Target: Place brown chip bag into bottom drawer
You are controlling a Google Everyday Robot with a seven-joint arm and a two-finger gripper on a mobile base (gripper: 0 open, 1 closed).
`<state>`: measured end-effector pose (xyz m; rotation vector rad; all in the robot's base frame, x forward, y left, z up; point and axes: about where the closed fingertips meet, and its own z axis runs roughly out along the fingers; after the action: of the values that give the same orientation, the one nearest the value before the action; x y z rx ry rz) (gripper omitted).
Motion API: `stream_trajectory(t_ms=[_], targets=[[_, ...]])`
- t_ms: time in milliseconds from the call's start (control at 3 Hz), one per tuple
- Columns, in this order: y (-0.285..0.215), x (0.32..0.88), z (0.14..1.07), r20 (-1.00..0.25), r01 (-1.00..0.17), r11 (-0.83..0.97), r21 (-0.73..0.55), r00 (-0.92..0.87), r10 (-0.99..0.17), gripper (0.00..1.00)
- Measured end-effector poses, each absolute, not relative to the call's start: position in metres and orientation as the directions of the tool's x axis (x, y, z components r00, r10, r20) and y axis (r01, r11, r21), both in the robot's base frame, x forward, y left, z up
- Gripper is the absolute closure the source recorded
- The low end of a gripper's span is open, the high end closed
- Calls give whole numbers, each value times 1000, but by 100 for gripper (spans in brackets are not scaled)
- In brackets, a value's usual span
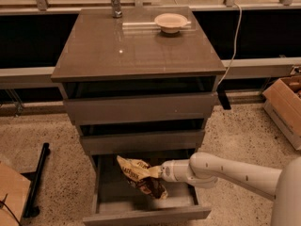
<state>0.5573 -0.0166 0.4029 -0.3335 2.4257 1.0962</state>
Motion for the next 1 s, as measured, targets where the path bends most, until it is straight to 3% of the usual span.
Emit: stream_trajectory(t_ms=[667, 1000], targets=[[-42, 538, 283, -388, -250, 665, 704, -919, 65, 100], [-55, 533, 250, -354, -201, 681, 704, -931, 92, 82]])
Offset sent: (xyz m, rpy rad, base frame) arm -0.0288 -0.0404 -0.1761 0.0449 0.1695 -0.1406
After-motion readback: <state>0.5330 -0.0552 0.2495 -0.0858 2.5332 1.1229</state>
